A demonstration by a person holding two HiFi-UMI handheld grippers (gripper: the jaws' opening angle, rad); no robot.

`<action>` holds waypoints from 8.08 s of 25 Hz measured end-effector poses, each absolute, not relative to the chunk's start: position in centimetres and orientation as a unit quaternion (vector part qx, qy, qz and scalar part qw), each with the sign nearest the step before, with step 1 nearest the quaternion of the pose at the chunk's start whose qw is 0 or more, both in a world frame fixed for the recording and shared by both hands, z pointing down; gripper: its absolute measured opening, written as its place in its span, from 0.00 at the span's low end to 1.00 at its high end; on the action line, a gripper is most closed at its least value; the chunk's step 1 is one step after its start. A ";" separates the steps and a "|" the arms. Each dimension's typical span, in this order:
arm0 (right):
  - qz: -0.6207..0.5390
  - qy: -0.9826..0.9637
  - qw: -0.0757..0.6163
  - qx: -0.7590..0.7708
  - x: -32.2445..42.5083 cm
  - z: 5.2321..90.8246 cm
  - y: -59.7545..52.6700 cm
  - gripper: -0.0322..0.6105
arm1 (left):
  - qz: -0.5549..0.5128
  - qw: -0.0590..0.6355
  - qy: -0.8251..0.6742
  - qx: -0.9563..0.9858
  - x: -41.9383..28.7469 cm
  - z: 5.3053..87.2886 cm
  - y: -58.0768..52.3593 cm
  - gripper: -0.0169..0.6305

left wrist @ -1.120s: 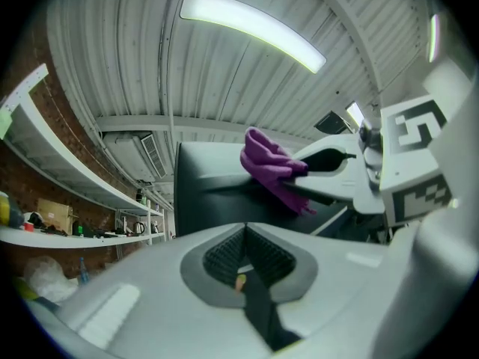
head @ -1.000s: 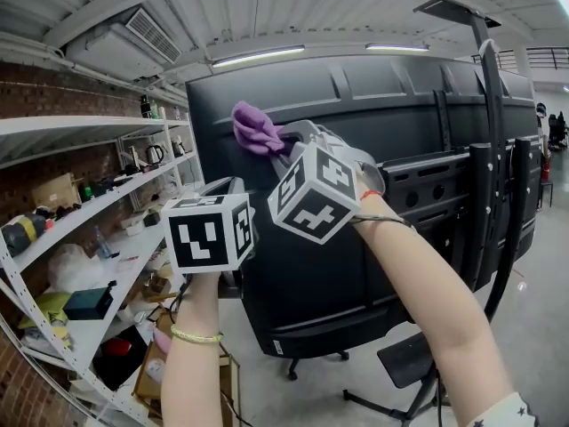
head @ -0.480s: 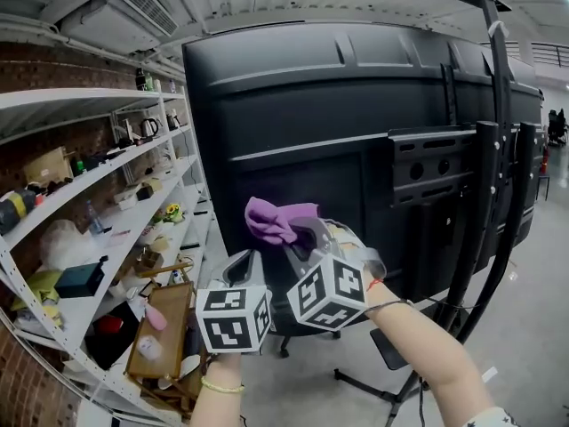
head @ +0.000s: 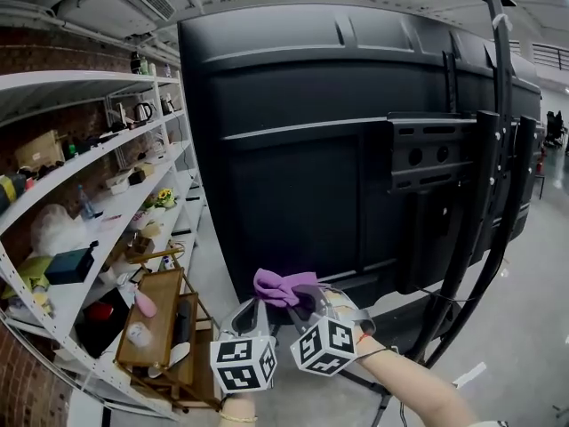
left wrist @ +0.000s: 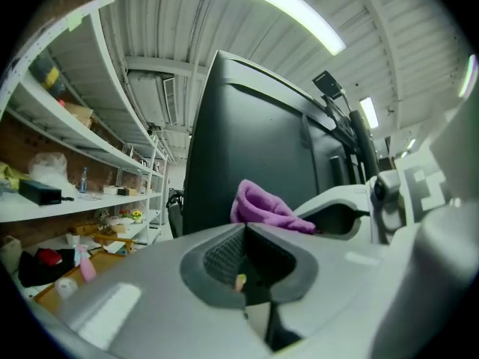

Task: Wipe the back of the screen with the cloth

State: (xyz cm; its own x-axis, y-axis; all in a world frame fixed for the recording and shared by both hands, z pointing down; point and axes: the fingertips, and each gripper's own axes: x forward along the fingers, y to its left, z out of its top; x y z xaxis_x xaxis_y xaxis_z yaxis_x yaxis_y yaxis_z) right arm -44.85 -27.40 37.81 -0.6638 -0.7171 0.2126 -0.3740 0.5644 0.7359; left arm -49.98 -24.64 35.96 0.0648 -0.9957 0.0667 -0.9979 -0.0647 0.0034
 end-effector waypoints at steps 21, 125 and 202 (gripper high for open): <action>-0.086 -0.904 0.096 0.408 -32.1 44.2 -30.1 0.15 | 0.061 0.042 -0.658 0.750 -41.7 43.1 -25.5 0.04; -0.500 -0.701 0.259 0.438 44.8 18.2 -58.8 0.15 | 0.008 0.027 -0.573 0.819 39.7 26.3 -52.5 0.04; -0.003 -0.897 0.052 0.439 42.2 44.9 -42.2 0.15 | 0.028 0.114 -0.666 0.737 29.4 46.2 -39.7 0.04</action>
State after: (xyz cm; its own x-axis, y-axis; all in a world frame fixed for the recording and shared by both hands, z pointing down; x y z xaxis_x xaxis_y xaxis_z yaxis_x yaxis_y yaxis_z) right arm 42.17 -42.23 44.89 -0.6099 -0.7873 0.0904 -0.7867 0.6153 0.0510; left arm 29.39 -39.67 46.21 0.1110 -0.9751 0.1921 -0.9876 -0.0867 0.1307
